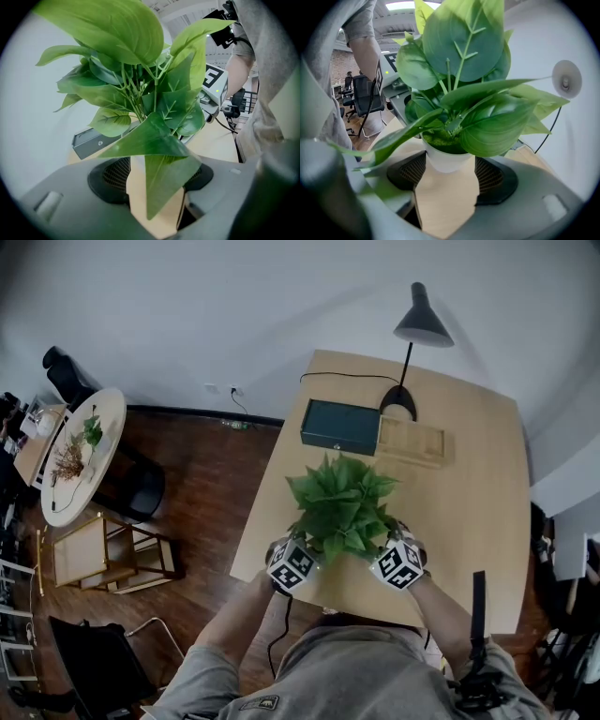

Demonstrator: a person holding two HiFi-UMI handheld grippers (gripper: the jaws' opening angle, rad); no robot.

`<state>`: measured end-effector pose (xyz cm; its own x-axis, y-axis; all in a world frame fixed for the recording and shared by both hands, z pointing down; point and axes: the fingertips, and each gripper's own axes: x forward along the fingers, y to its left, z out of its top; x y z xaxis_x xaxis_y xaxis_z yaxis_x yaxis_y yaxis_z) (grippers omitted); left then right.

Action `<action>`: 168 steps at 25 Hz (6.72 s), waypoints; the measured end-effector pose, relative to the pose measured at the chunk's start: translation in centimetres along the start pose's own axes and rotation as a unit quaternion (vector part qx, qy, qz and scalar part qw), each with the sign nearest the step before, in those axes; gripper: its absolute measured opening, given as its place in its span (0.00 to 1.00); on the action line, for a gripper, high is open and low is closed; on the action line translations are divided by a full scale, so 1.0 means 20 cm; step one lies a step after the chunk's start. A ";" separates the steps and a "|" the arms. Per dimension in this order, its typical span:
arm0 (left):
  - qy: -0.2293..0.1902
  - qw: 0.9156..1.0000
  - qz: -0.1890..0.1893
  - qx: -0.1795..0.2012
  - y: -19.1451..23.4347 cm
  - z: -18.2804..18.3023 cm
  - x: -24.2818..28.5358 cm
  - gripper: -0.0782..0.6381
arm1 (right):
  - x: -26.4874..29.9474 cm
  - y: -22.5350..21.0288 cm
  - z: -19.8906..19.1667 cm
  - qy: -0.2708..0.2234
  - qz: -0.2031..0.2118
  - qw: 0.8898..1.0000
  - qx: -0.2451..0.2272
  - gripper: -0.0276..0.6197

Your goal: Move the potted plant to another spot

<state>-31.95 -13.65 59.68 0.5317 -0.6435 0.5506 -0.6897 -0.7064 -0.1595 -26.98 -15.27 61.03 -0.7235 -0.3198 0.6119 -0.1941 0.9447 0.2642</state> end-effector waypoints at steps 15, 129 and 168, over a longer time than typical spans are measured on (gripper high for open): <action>0.031 0.998 0.030 -0.046 0.29 -0.40 -0.22 0.50 | 0.46 0.17 0.24 0.005 0.054 0.998 -0.017 0.56; -0.151 0.973 -0.039 -0.172 -1.09 0.81 0.33 0.11 | -1.36 0.01 -0.54 -0.098 -0.157 0.968 0.172 0.05; -0.160 0.970 -0.044 -0.177 -1.16 0.80 0.24 0.11 | -1.39 0.11 -0.53 -0.101 -0.178 0.961 0.184 0.05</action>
